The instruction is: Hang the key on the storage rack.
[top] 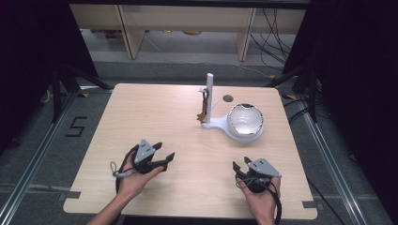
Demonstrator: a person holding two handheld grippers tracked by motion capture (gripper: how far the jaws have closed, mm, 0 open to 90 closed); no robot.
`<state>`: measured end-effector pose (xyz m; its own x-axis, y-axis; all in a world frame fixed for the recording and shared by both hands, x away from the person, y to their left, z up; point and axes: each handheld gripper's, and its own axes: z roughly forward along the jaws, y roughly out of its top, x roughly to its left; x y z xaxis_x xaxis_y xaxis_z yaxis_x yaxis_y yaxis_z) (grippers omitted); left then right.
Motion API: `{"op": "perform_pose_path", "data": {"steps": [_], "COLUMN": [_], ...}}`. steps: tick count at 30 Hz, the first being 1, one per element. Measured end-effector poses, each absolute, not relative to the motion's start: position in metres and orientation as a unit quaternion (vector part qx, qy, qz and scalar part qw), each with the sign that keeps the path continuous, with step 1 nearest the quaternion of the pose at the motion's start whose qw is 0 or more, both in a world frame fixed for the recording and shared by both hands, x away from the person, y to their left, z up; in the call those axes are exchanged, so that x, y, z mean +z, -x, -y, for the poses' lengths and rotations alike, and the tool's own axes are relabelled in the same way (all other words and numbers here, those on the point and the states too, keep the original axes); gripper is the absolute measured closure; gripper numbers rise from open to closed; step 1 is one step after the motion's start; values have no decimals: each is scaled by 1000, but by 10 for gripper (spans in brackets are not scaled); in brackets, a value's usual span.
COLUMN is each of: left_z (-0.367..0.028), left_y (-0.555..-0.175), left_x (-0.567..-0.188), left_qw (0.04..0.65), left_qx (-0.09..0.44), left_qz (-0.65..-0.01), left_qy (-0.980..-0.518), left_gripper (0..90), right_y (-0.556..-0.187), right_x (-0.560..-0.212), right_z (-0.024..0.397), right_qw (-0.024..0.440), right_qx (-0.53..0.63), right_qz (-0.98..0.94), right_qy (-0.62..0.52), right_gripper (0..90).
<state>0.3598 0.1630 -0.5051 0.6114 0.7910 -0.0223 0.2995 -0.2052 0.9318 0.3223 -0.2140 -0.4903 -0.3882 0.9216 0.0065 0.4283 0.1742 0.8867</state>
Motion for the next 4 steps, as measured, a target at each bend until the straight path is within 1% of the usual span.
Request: {"op": "perform_pose_path", "data": {"steps": [4], "left_z": [-180], "left_y": [-341], "left_x": [-514], "left_qw": [523], "left_qx": [256], "left_qz": [-378], "left_qy": [-720], "left_gripper": [326], "right_y": [-322], "right_x": [-491], "right_z": [214], "right_qw": [274], "right_qx": [429], "right_qz": [-712], "right_qy": [-483], "right_gripper": [495]}}
